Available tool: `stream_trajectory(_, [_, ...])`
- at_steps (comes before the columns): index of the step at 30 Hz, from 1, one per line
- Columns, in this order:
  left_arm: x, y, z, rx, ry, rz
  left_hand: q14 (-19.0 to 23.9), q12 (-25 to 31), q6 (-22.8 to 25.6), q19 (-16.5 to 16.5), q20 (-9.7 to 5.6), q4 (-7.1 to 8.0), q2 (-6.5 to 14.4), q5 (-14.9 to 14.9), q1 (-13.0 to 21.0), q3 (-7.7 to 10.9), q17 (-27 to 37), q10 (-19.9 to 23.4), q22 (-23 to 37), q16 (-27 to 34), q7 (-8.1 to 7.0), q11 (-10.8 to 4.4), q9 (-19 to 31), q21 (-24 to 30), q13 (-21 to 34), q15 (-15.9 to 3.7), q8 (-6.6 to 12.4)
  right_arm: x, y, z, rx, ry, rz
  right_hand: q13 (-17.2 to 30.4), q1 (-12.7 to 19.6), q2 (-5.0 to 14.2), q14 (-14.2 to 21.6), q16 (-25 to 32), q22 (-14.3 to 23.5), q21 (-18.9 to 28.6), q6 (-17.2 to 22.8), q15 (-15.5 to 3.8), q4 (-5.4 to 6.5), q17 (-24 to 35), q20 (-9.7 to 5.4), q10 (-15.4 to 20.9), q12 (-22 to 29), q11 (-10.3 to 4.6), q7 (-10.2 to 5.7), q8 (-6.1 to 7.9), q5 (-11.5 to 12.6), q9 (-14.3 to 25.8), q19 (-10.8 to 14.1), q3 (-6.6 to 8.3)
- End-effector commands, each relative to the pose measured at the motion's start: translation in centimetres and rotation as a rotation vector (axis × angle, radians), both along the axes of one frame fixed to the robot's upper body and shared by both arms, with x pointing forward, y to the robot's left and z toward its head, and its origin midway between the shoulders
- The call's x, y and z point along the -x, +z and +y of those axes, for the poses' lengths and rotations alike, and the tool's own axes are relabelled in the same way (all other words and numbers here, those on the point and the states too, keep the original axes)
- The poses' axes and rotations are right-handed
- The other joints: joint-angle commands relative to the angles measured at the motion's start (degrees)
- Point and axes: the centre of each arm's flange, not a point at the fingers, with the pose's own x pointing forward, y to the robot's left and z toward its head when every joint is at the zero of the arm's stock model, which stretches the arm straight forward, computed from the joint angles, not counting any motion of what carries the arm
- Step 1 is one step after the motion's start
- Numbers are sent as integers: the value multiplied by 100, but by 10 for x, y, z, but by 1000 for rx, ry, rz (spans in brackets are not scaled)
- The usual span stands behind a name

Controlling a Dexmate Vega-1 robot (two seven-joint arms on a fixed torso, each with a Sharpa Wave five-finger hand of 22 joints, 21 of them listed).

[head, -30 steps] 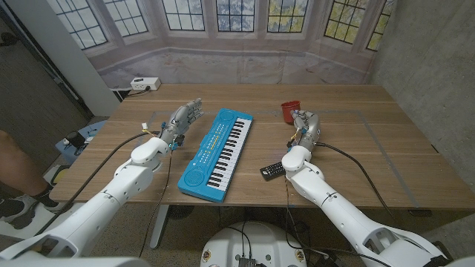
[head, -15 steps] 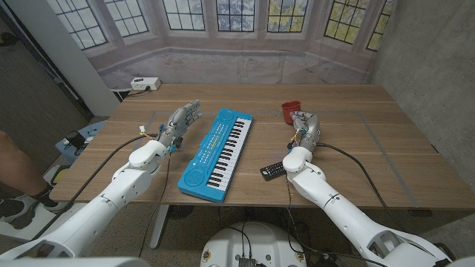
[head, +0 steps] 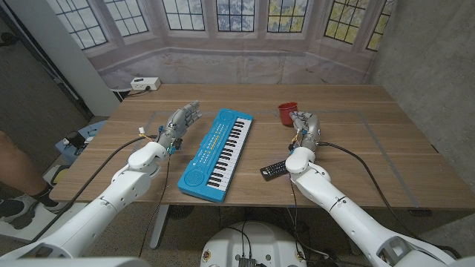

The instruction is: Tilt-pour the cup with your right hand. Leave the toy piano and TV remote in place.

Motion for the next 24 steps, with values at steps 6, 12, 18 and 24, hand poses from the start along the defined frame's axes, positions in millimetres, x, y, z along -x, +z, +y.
stream_trajectory(6, [2, -2, -3, -10, -15, 5, 56, -4, 66, 22, 0, 11, -13, 25, 68, 28, 25, 30, 7, -8, 25, 39, 26, -11, 19, -8, 12, 8, -3, -4, 46, 31, 45, -11, -59, -79, -91, -46, 13, -3, -109, -560, -24, 10, -252, -77, -60, -9, -17, -38, 43, 5, -59, -58])
stream_trajectory(12, [0, -4, -3, -9, -20, 10, 58, -2, 87, 22, 4, 9, -11, 26, 70, 30, 25, 35, 7, -9, 34, 32, 26, -12, 19, -8, 18, 9, -4, -6, 69, 43, 71, -36, -117, -117, -208, -93, 12, -24, -225, -517, -15, 24, -213, -201, -133, 26, -2, -87, 59, -7, -131, -88])
stream_trajectory(18, [-1, -6, -3, -7, -21, 16, 57, -3, 112, 22, 5, 7, -11, 26, 73, 31, 24, 34, 7, -10, 43, 42, 26, -12, 19, -11, 26, 9, -3, -9, 88, 59, 92, -80, -230, -185, -330, -171, 9, -31, -502, -504, 6, 22, -160, -502, -294, 97, 23, -177, 97, -24, -191, -134])
stream_trajectory(24, [-1, -5, -3, -2, -19, 18, 56, -3, 126, 20, 7, 6, -8, 26, 75, 29, 25, 34, 7, -10, 62, 46, 26, -12, 19, -5, 27, 8, -1, -13, 102, 69, 102, -115, -303, -248, -460, -260, 8, -36, -735, -412, 10, -5, -116, -743, -424, 166, 94, -229, 131, -35, -245, -163])
